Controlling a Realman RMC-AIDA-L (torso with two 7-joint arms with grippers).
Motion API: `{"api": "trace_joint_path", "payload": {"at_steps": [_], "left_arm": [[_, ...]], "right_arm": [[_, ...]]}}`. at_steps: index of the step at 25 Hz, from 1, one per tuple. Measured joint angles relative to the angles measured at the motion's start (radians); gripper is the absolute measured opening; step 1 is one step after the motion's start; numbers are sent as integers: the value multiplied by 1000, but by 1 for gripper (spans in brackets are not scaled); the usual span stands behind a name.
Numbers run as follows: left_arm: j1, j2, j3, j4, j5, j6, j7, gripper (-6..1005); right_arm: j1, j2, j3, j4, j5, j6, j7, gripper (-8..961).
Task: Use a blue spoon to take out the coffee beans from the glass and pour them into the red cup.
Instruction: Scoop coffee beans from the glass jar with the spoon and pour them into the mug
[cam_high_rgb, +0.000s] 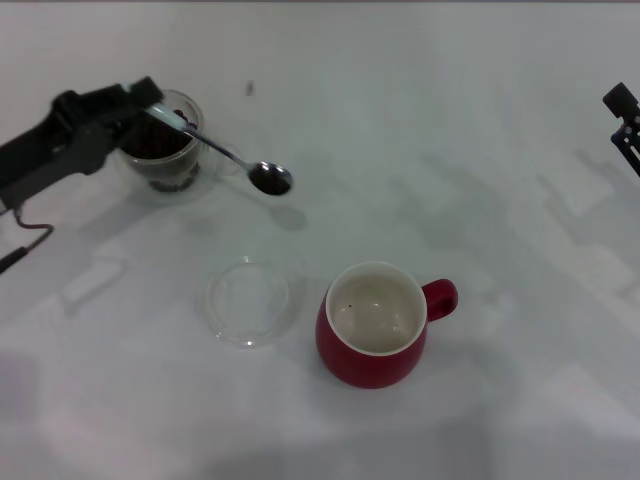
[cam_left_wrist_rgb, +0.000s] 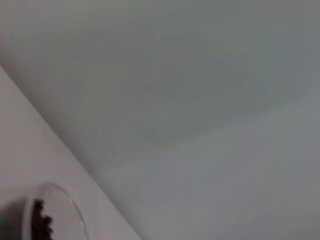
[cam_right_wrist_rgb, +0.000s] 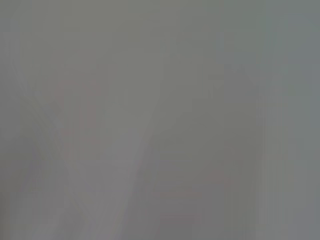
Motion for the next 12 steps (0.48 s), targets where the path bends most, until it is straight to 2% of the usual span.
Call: {"api": "trace_joint_path", "payload": {"at_steps": [8,12], "left_arm": [[-48,-23,0,21,122,25,22,136],[-71,-27,0,44,174,30,41,138]], "right_arm": [[-4,2,-3,-2,-7,-2,-19,607],[-17,3,-3,-8,-9,-3,-20,607]]}}
